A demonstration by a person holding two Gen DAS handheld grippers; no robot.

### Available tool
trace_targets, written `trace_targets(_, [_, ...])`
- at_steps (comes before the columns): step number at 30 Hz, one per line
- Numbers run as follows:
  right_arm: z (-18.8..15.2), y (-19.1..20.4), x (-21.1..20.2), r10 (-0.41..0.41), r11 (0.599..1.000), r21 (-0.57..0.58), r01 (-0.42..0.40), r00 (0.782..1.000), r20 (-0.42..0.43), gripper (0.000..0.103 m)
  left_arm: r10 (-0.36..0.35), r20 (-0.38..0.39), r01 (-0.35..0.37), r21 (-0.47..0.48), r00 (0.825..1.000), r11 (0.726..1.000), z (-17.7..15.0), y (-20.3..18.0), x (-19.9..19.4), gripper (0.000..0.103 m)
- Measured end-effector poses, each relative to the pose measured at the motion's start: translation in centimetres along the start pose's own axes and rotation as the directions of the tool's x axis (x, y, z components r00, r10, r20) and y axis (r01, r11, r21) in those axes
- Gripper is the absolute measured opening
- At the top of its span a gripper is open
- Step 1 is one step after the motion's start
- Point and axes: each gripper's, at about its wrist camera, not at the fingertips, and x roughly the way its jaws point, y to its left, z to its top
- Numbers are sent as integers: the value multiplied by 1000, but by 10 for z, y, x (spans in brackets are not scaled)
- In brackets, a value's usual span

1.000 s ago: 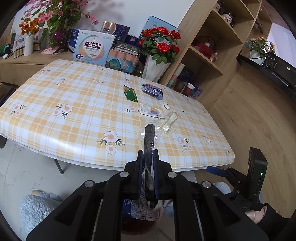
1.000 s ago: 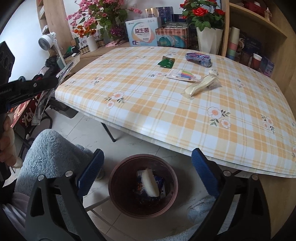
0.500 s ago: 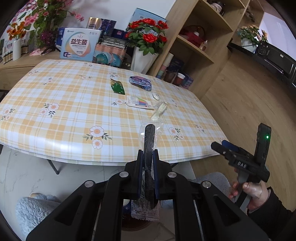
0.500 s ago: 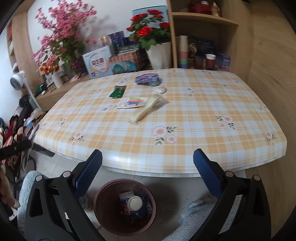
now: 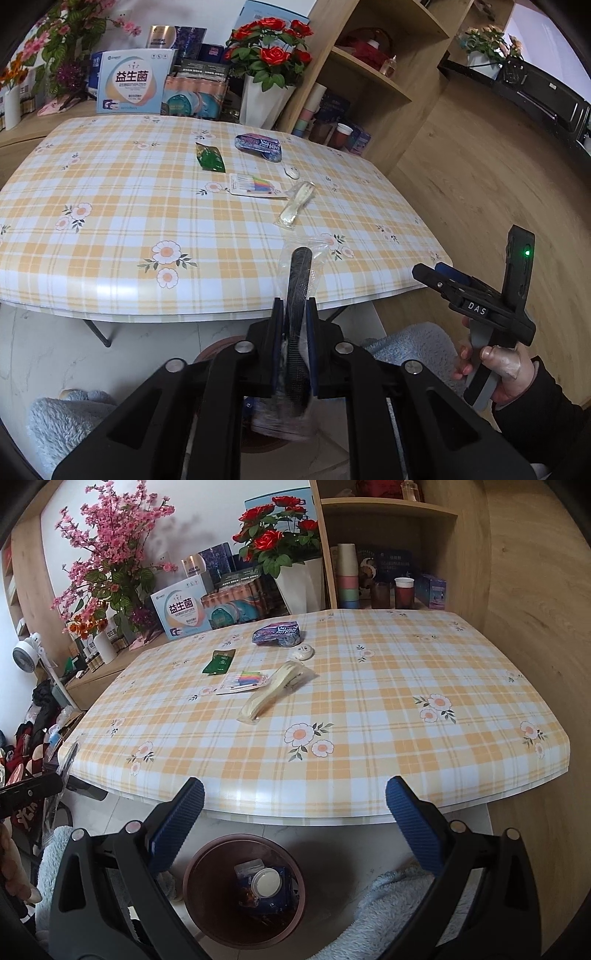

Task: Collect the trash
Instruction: 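Lower the black fork into the brown bin and open the left gripper, then reach the right gripper to the plastic-wrapped cream utensils and close on them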

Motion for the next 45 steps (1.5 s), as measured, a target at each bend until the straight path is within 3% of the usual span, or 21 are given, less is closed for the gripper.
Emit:
trace_targets(1, [0, -1, 0, -1, 1000, 1, 1, 1000, 0, 97, -9, -4, 9, 2, 1000, 1000, 0, -1, 1, 24])
trace_targets(3, [-1, -1, 0, -4, 1000, 3, 4, 1000, -1, 97, -17, -4, 17, -5, 1000, 1000, 1, -1, 1, 75])
trace_targets(6, [-1, -1, 0, -9, 1000, 6, 9, 1000, -1, 97, -13, 27, 13, -26, 1000, 1000, 3, 3, -5, 79])
trace_targets(11, [1, -4, -1, -19, 1000, 8, 19, 1000, 4, 97, 91, 66, -89, -24, 994, 996, 8, 12, -13, 91])
trace_targets(19, [4, -9, -1, -38, 999, 11, 38, 999, 2, 97, 273, 127, -268, -57, 953, 962, 19, 42, -30, 97])
trace_targets(29, [12, -11, 14, -56, 998, -1, 56, 998, -20, 97, 375, 142, -362, -107, 916, 926, 35, 77, -32, 97])
trace_targets(36, [28, -3, 37, -55, 997, -65, 52, 998, -43, 97, 378, 150, -365, -106, 914, 925, 48, 81, -19, 97])
trace_targets(45, [47, 4, 74, -51, 994, -103, 42, 996, -79, 97, 362, 133, -350, -104, 923, 931, 62, 95, 8, 97])
